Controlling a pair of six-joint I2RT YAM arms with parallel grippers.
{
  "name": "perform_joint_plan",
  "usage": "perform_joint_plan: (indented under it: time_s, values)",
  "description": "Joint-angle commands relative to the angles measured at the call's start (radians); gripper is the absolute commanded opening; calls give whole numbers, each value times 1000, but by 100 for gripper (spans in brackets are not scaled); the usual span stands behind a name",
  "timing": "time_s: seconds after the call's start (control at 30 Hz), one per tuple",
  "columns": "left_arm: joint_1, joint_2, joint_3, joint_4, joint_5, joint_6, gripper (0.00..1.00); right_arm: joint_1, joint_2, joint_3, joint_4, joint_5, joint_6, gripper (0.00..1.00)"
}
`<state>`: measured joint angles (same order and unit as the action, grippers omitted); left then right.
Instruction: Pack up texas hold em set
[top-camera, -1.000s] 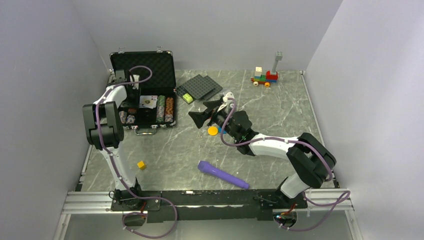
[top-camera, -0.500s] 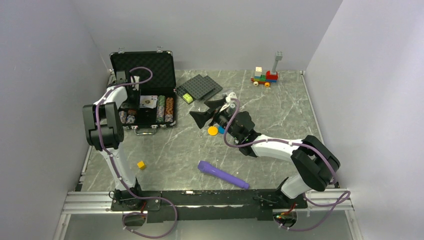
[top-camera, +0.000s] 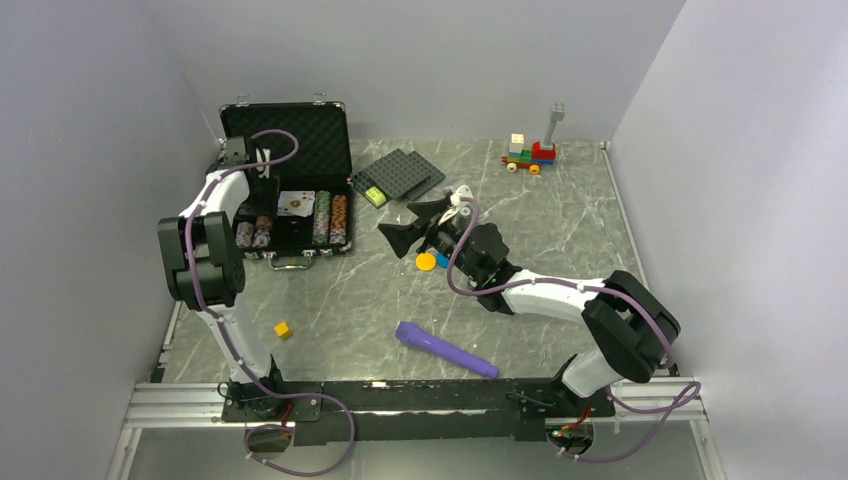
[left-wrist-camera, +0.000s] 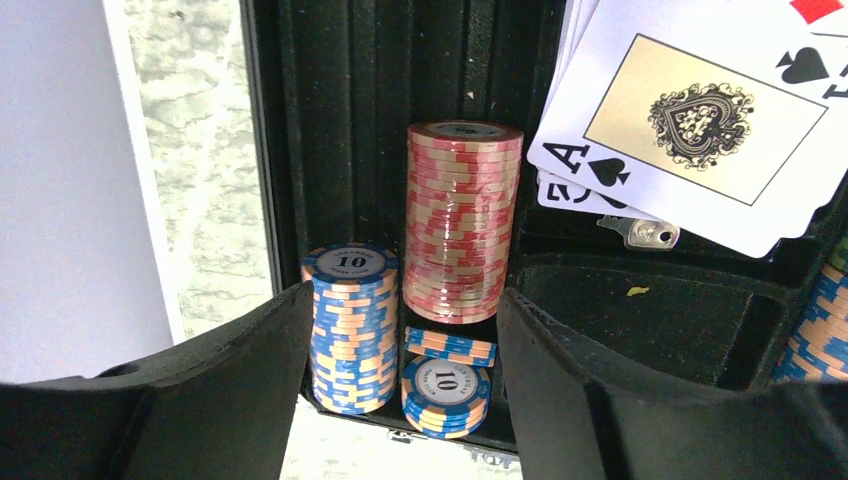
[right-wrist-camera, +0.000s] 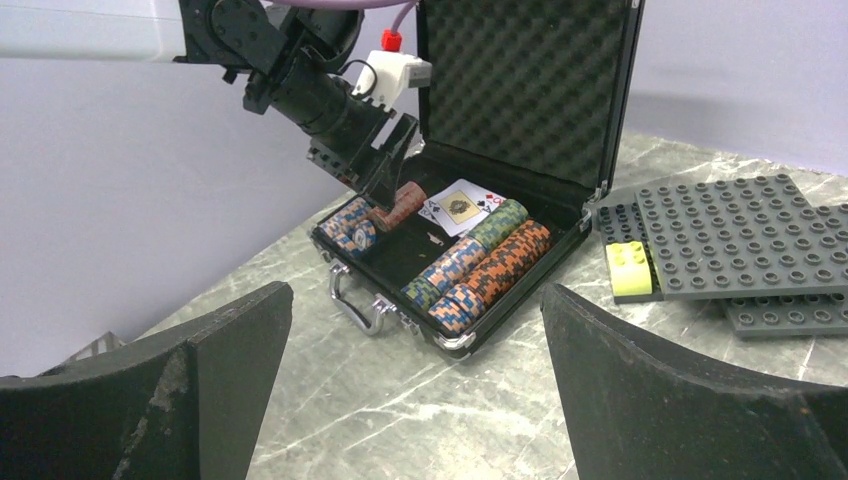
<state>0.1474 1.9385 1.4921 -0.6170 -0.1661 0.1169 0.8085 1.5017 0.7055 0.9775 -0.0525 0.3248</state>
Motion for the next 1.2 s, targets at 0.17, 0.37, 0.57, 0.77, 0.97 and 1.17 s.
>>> perform_joint_plan:
  time_s: [0.17,0.37,0.57,0.77,0.97,1.17]
  values:
    - [7,-61,24,76,6,-32,62,8,31,40,15,-19,-14,99]
    - [17,28,110,63,17,-52,56,10,63,59,16,-29,-24,99]
    - [20,61,136,102,37,-56,53,10,85,74,1,-37,-42,100]
    - [25,103,185,92,57,-59,53,9,100,84,-1,-47,-49,100]
    - [29,135,217,87,81,-68,53,10,107,92,-10,-52,-55,100]
    - [30,193,282,30,87,-67,54,10,108,97,-23,-53,-64,100]
